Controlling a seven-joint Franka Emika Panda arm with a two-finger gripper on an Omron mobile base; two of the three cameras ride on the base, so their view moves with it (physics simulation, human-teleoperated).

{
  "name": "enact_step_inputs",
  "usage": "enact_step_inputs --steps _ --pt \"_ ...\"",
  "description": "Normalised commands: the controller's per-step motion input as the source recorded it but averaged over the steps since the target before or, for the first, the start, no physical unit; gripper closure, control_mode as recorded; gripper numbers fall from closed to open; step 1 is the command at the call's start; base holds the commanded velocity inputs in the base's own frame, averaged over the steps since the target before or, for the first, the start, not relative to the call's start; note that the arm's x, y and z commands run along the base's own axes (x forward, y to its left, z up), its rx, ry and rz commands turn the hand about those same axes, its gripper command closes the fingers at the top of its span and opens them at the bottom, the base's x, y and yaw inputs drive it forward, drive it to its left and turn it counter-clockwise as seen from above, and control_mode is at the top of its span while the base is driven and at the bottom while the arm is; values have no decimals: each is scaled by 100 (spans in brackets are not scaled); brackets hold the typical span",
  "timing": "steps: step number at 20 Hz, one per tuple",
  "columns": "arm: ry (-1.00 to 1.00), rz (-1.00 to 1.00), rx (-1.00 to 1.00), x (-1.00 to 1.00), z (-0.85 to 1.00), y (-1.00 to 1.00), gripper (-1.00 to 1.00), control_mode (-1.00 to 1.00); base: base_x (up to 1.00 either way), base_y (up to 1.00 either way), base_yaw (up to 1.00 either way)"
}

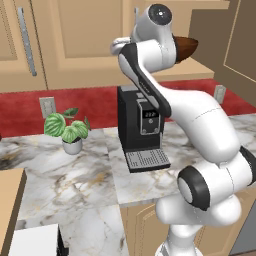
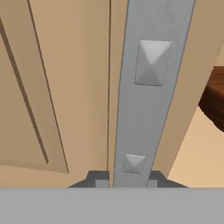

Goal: Move the bowls from the cabinet to the plates on the dining table.

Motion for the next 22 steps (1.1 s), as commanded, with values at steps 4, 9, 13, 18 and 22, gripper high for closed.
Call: enact_step_inputs --steps 4,9,13,18,22 --pt "0 2 0 -39 1 48 100 -100 0 0 0" --pt "0 2 0 -48 1 54 100 -100 0 0 0" --pt "0 3 0 -47 0 47 100 -100 0 0 0" --pt "0 5 0 -63 0 49 100 -100 0 0 0" --pt "0 6 0 -72 0 50 100 -100 0 0 0"
